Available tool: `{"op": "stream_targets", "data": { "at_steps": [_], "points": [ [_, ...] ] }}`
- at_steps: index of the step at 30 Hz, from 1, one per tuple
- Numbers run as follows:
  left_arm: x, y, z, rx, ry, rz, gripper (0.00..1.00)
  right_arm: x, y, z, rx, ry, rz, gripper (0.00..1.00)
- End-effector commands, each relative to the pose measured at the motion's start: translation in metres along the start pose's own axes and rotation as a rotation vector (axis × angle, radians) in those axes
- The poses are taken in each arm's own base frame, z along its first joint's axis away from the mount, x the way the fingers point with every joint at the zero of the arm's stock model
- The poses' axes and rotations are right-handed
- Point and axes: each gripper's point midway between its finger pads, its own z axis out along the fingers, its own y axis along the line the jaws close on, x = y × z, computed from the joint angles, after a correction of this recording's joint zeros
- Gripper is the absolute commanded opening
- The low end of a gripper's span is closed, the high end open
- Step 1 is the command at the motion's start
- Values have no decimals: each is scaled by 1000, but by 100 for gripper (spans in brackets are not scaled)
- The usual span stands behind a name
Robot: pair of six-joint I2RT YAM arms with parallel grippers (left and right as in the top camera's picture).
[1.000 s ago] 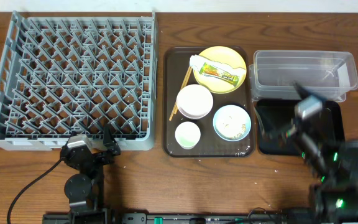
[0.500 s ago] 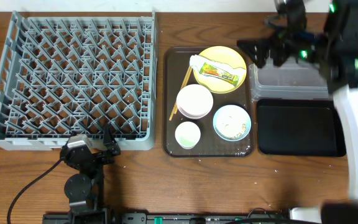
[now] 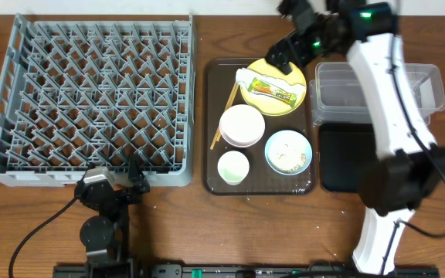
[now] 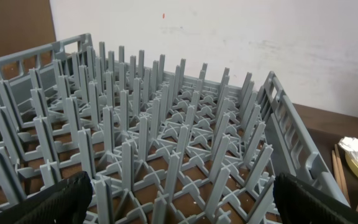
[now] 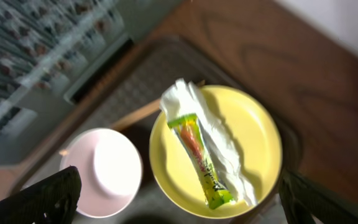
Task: Sort waste into correct bins and load items into the dishwasher
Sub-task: 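Reach the right gripper to the yellow plate and grasp the wrapper and tissue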
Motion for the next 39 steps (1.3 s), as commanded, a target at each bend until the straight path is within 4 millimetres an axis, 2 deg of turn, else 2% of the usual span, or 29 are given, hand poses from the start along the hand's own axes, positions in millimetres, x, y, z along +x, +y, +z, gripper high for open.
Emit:
{"op": "stream_targets", "data": {
  "at_steps": [1, 3, 6, 9, 15, 22, 29, 31, 36, 38, 39],
  "points": [
    [17, 6, 1, -24, 51, 15, 94, 10, 0, 35, -33, 55, -12, 99],
    [17, 6, 1, -24, 51, 15, 94, 17, 3, 53, -70, 78, -43, 99],
    [17, 6, 1, -24, 51, 15, 94, 33, -4, 83, -56, 142, -102, 96],
    [17, 6, 1, -24, 51, 15, 94, 48, -14, 109, -6, 207, -116, 89],
    [17, 6, 1, -24, 51, 15, 94, 75, -30, 150, 124, 335, -162, 87],
    [17, 6, 1, -24, 51, 15, 94, 100, -33, 180, 203, 442, -195, 84],
    [17, 6, 1, -24, 51, 15, 94, 102, -36, 187, 214, 441, -177, 84],
    [17, 6, 1, -24, 51, 15, 94, 102, -37, 187, 219, 438, -157, 77],
    [17, 6, 1, -24, 51, 15, 94, 103, -37, 186, 230, 433, -106, 14],
    [17, 6, 1, -24, 51, 15, 94, 103, -37, 187, 235, 430, -82, 3],
    [17, 6, 1, -24, 51, 15, 93, 103, -37, 186, 237, 429, -72, 1]
  ]
}}
